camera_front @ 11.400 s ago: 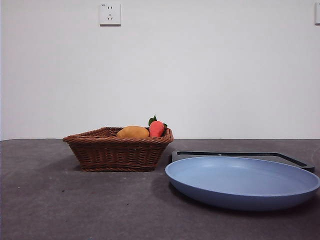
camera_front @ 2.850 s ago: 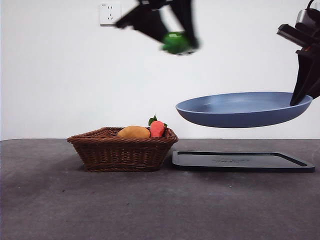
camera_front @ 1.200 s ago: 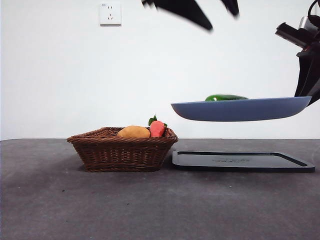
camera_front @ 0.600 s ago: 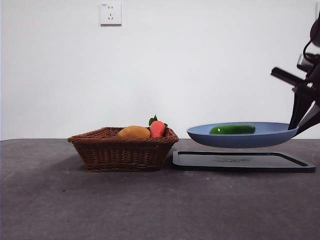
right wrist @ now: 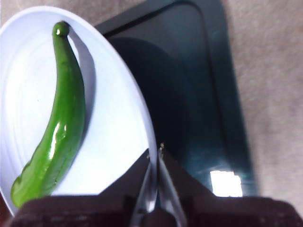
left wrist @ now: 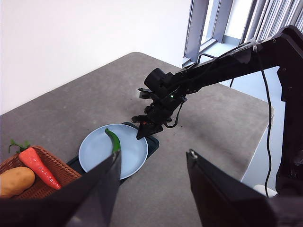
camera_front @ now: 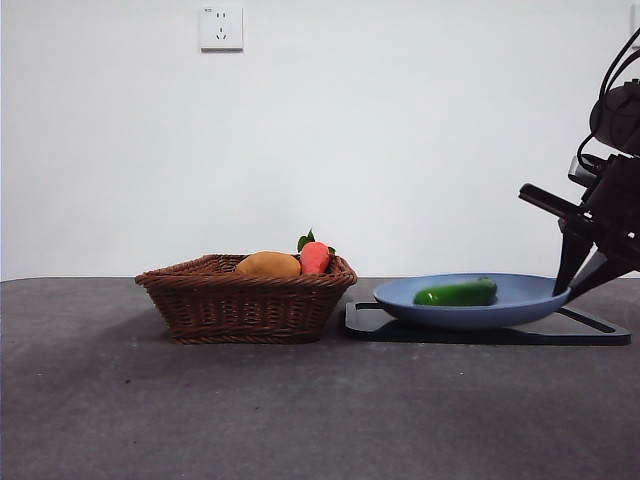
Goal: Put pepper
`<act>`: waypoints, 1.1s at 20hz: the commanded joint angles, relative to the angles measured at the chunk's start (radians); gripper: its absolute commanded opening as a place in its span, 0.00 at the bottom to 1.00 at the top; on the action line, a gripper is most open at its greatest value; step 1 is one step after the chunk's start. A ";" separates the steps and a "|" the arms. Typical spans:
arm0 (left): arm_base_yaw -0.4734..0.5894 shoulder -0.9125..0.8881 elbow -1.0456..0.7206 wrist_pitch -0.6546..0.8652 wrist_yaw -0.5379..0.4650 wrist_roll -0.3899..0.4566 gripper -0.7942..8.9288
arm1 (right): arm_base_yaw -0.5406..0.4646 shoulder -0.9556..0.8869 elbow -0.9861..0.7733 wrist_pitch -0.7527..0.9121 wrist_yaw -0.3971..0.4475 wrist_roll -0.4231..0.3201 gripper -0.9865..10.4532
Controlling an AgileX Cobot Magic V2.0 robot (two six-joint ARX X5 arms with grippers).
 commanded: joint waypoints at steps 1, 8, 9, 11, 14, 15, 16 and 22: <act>-0.009 0.006 0.019 0.006 0.001 0.012 0.33 | 0.000 0.020 0.021 0.009 0.040 -0.031 0.09; -0.009 0.005 0.019 -0.010 0.001 0.011 0.33 | 0.000 0.029 0.021 -0.016 0.040 -0.049 0.19; -0.009 0.005 0.019 -0.014 0.000 0.011 0.33 | 0.000 0.029 0.021 -0.017 0.041 -0.050 0.23; -0.009 0.006 0.019 -0.025 -0.001 0.011 0.33 | 0.000 0.025 0.021 -0.029 0.041 -0.053 0.25; -0.009 0.006 0.019 -0.041 -0.018 0.012 0.33 | -0.011 -0.035 0.021 -0.098 0.045 -0.097 0.25; -0.009 0.006 0.019 -0.051 -0.018 0.012 0.33 | -0.013 -0.074 0.021 -0.138 0.053 -0.121 0.25; -0.009 0.006 0.019 -0.064 -0.019 0.012 0.33 | -0.013 -0.117 0.021 -0.176 0.070 -0.139 0.25; -0.009 0.006 0.019 -0.134 -0.091 0.020 0.33 | 0.015 -0.546 0.021 -0.427 0.056 -0.230 0.24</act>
